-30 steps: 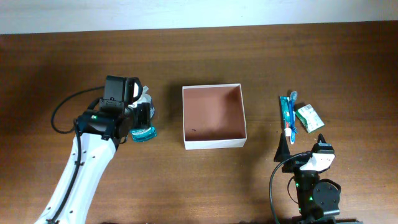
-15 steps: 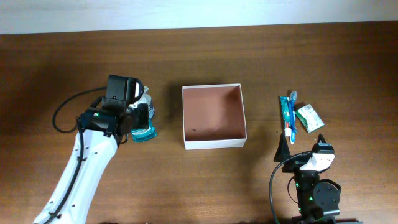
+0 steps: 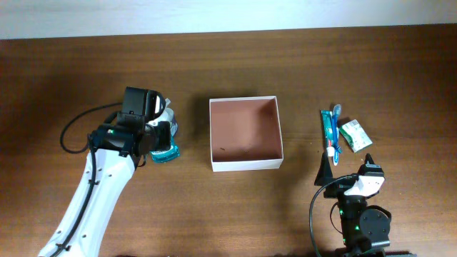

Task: Pack container
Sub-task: 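Close the left gripper around the Listerine bottle neck, then lift the Listerine bottle and carry it right over the box, then lower the Listerine bottle into the box's back-left corner and release, then move the left gripper back to the clear pump soap bottle, then grasp the clear pump soap bottle with the left gripper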

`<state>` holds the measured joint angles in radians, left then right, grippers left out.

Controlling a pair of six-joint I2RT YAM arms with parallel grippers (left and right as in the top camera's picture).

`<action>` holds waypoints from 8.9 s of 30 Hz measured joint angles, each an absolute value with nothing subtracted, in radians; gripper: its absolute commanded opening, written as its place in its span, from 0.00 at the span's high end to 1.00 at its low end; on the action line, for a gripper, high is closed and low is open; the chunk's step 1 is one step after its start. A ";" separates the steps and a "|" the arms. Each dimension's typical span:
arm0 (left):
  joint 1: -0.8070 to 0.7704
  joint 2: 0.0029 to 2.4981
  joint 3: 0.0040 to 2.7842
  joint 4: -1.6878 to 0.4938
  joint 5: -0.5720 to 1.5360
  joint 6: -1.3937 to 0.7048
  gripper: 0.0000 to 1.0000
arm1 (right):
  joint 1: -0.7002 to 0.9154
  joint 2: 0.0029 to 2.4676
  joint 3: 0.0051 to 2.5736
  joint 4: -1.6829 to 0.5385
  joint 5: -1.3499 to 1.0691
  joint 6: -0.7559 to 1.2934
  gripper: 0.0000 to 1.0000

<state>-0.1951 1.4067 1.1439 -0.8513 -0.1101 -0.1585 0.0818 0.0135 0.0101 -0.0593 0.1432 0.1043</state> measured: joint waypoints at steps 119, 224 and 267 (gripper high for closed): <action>-0.484 1.985 1.826 -0.899 -0.113 -0.289 0.79 | 0.082 0.014 0.010 -0.059 0.143 0.105 0.02; -0.099 1.896 1.789 -1.200 0.145 0.312 0.27 | 0.082 0.014 0.010 -0.059 0.144 0.105 0.02; -0.099 1.975 1.862 -1.286 0.101 0.235 0.75 | 0.082 0.014 0.010 -0.059 0.143 0.105 0.02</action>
<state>-0.0986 1.9751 1.8622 -1.2858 0.1009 0.2348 0.0818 0.0139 0.0101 -0.0593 0.1432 0.1055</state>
